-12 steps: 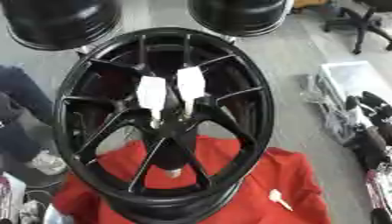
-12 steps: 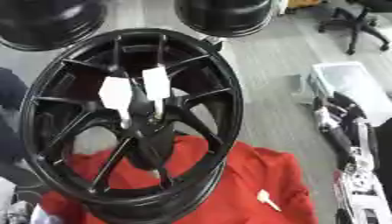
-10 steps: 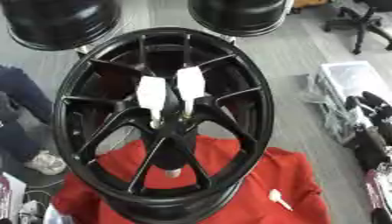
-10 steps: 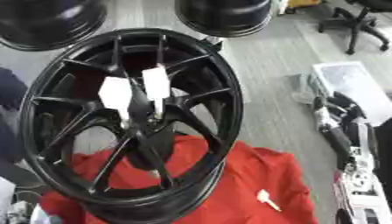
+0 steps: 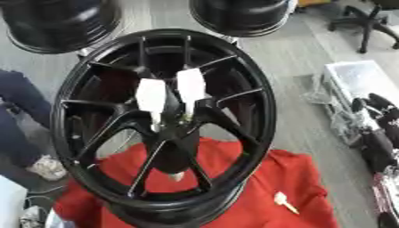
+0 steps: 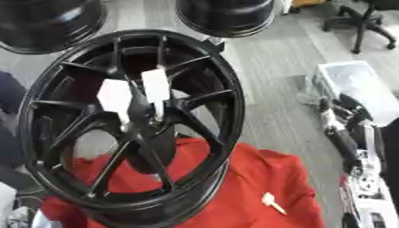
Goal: Pull the pin out of the wheel hub.
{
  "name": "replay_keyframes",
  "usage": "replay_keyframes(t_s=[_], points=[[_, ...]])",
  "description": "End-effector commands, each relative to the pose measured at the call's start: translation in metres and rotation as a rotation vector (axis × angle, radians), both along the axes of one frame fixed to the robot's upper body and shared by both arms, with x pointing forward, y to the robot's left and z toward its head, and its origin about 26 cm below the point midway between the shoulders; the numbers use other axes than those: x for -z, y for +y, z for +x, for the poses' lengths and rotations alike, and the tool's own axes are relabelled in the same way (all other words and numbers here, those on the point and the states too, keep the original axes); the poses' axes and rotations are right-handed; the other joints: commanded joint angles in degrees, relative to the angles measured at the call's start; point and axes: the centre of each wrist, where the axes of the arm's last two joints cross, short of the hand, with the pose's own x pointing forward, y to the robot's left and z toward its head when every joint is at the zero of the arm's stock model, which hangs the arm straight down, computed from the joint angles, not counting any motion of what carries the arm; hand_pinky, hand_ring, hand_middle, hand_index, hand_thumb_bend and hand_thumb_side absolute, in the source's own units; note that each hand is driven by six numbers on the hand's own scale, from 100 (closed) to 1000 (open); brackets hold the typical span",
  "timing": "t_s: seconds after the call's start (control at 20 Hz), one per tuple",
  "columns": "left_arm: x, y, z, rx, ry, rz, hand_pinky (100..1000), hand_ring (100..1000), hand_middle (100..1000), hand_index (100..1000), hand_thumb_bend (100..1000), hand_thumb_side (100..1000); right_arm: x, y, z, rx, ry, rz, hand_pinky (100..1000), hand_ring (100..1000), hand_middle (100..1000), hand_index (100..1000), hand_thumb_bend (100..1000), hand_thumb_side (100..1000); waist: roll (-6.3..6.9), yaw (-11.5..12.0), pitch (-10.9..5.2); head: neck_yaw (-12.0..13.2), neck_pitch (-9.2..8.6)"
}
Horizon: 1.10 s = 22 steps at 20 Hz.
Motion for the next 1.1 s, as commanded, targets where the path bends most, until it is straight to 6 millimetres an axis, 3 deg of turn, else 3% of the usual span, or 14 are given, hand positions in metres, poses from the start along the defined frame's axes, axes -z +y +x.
replay_keyframes(t_s=[0.05,0.3,0.5,0.8,1.1], points=[[-0.054,0.002,-0.008,0.084,-0.087,0.234,722,818,733,739,439,661,-0.008,-0.007,0.001,0.002,-0.016,-0.028,804,791,761,830,362,436,0.25,-0.22,-1.08,-0.25,-0.43],[-0.105,-0.016,-0.013,0.258,-0.077,0.606,752,817,753,789,479,679,-0.009,-0.006,0.002,-0.012,-0.014,-0.038,804,791,761,830,363,436,0.66,-0.98,-1.18,-0.11,-0.87],[-0.124,-0.033,-0.012,0.381,0.002,0.871,777,820,773,840,514,688,-0.01,-0.006,0.003,-0.02,-0.013,-0.047,804,791,761,830,363,435,0.94,-1.64,-1.34,0.19,-1.16],[-0.132,-0.062,-0.008,0.53,0.13,1.13,809,839,810,876,576,661,-0.01,-0.007,0.003,-0.031,-0.006,-0.06,804,791,761,830,363,435,1.53,-2.35,-1.73,0.23,-1.53],[-0.117,-0.074,0.014,0.626,0.31,1.228,804,840,815,868,611,570,-0.008,-0.008,0.001,-0.032,0.002,-0.064,804,791,761,830,364,435,1.89,-2.75,-2.04,0.26,-1.64]])
